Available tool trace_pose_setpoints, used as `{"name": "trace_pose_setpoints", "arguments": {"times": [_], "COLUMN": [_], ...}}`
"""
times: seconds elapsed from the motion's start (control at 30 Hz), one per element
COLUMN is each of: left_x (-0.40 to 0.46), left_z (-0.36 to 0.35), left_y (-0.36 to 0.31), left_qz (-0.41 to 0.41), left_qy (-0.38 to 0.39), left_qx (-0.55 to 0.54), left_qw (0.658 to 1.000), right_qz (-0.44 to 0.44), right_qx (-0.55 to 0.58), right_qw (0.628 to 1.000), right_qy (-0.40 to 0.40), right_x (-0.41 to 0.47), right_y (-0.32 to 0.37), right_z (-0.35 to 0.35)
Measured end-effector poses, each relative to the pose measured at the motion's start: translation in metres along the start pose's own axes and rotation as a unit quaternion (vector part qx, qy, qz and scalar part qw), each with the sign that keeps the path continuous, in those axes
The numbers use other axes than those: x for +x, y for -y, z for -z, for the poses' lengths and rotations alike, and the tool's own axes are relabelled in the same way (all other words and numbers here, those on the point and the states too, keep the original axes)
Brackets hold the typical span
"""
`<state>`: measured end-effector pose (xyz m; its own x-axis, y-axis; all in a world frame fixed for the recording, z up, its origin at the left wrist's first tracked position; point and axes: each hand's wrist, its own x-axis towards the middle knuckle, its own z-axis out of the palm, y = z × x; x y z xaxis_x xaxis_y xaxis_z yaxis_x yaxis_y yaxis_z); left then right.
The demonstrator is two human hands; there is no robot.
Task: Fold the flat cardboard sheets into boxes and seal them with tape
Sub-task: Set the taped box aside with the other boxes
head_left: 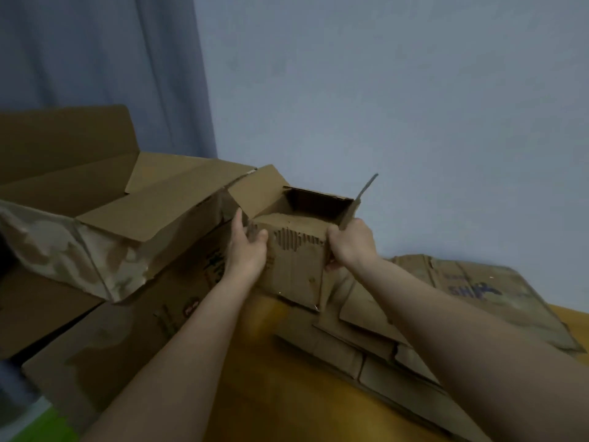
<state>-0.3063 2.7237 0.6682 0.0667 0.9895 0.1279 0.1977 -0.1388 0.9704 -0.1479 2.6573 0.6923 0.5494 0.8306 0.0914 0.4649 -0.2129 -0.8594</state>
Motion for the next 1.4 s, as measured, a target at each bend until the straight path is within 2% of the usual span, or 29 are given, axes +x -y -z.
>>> {"name": "trace_pose_setpoints", "arguments": {"times": [0.07, 0.2, 0.33, 0.47, 0.57, 0.6, 0.67, 0.73, 0.8, 0.9, 0.97, 1.03, 1.1, 1.17, 1.27, 1.4], "left_x": [0.024, 0.053, 0.077, 0.068, 0.029, 0.012, -0.024, -0.062, -0.095, -0.129, -0.140, -0.144, -0.143, -0.134, -0.129, -0.141], "left_z": [-0.010, -0.034, -0.041, -0.047, -0.056, -0.060, -0.075, -0.094, -0.113, -0.145, -0.165, -0.182, -0.196, -0.207, -0.220, -0.236], "left_y": [0.010, 0.047, 0.061, 0.055, 0.058, 0.062, 0.070, 0.074, 0.074, 0.066, 0.055, 0.043, 0.033, 0.028, 0.028, 0.018], "left_qz": [-0.012, 0.016, 0.053, 0.039, -0.026, -0.064, -0.143, -0.195, -0.222, -0.236, -0.193, -0.126, -0.009, 0.113, 0.207, 0.268], "left_qy": [0.015, 0.066, 0.064, 0.014, -0.039, -0.029, 0.057, 0.173, 0.251, 0.279, 0.275, 0.267, 0.259, 0.215, 0.146, 0.124], "left_qx": [0.029, 0.117, 0.132, 0.140, 0.257, 0.313, 0.387, 0.388, 0.374, 0.370, 0.341, 0.308, 0.226, 0.112, 0.001, -0.130], "left_qw": [0.999, 0.991, 0.988, 0.989, 0.965, 0.947, 0.909, 0.884, 0.865, 0.854, 0.878, 0.904, 0.939, 0.964, 0.968, 0.947], "right_qz": [0.008, 0.017, 0.037, -0.013, 0.044, 0.069, 0.097, 0.093, 0.068, 0.000, -0.047, -0.081, -0.085, -0.070, -0.069, -0.081], "right_qx": [-0.013, -0.132, -0.216, -0.165, -0.223, -0.257, -0.322, -0.378, -0.414, -0.427, -0.415, -0.375, -0.302, -0.218, -0.148, -0.144], "right_qw": [1.000, 0.987, 0.967, 0.980, 0.968, 0.959, 0.937, 0.917, 0.906, 0.904, 0.907, 0.922, 0.950, 0.973, 0.985, 0.984], "right_qy": [-0.002, 0.091, 0.128, 0.110, 0.104, 0.101, 0.094, 0.086, 0.062, -0.005, -0.044, -0.043, -0.005, 0.025, 0.060, 0.069], "right_x": [0.024, 0.051, 0.066, 0.062, 0.030, 0.017, -0.009, -0.034, -0.054, -0.078, -0.089, -0.100, -0.112, -0.123, -0.137, -0.151], "right_y": [-0.004, -0.018, -0.010, -0.025, -0.054, -0.067, -0.095, -0.123, -0.147, -0.180, -0.199, -0.212, -0.222, -0.229, -0.237, -0.250], "right_z": [-0.013, -0.040, -0.048, -0.040, -0.017, -0.006, 0.022, 0.053, 0.088, 0.141, 0.174, 0.200, 0.216, 0.225, 0.233, 0.249]}}
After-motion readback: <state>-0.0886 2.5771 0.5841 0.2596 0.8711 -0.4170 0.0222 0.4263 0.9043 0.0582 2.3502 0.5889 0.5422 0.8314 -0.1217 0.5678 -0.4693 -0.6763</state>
